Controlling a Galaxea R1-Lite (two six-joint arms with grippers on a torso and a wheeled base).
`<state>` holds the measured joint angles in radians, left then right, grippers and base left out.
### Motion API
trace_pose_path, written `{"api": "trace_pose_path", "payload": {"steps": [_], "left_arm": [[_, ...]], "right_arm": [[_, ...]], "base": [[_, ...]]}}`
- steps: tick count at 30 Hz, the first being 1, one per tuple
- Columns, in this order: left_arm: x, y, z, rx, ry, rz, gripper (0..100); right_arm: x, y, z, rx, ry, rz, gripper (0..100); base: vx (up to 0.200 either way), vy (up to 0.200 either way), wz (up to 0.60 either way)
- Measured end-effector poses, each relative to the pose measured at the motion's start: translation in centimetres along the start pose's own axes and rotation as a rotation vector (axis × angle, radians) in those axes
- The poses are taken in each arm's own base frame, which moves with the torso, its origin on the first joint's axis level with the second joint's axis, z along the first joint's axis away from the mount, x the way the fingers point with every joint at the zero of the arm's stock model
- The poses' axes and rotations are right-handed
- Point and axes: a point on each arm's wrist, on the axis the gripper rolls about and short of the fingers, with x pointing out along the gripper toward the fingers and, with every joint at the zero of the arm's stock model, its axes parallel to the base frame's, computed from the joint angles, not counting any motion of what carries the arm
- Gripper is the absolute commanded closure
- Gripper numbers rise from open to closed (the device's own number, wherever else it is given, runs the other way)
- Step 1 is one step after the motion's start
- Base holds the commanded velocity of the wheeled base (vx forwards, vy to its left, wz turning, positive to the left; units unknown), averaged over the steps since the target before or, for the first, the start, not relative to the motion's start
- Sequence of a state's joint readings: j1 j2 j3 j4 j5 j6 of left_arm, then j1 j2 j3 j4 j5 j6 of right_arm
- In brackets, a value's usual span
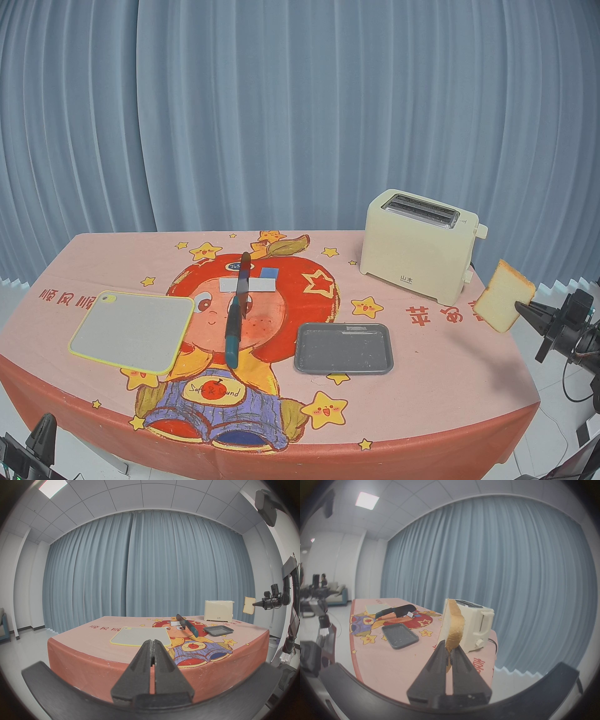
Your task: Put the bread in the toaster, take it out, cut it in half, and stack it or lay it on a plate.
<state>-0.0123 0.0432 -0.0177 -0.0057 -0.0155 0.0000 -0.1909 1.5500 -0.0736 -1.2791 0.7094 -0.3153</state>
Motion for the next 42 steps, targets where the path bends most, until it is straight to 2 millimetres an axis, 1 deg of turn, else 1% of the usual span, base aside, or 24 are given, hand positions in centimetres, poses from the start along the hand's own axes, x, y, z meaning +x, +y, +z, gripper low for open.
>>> {"api": "trace_pose_path", "payload": {"steps": [9, 16, 21, 29, 36, 42], "left_arm": [[0.0, 0.0, 0.0, 0.000, 0.000, -0.001, 100], [0.0, 0.0, 0.0, 0.000, 0.000, 0.000, 100], [0.0, 0.0, 0.0, 0.000, 0.000, -0.001, 100], [0.0, 0.0, 0.0, 0.000, 0.000, -0.001, 100], [0.0, 0.0, 0.0, 0.000, 0.000, 0.000, 100], [0.0, 0.0, 0.0, 0.000, 0.000, 0.000, 100]], "right_arm": [[-0.4, 0.0, 0.6, -0.078, -0.031, 0.006, 100], [-0.5, -0.1, 0.7, -0.083, -0.036, -0.004, 100], [-0.2, -0.8, 0.9, -0.089, -0.046, -0.007, 100], [1.1, -2.9, 1.6, -0.109, -0.073, -0.023, 100], [3.1, -5.0, 2.9, -0.138, -0.120, -0.021, 100], [4.7, -5.9, 3.9, -0.126, -0.156, -0.002, 100]], "base": [[0.000, 0.000, 0.00], [0.000, 0.000, 0.00], [0.000, 0.000, 0.00], [0.000, 0.000, 0.00], [0.000, 0.000, 0.00], [0.000, 0.000, 0.00]]}}
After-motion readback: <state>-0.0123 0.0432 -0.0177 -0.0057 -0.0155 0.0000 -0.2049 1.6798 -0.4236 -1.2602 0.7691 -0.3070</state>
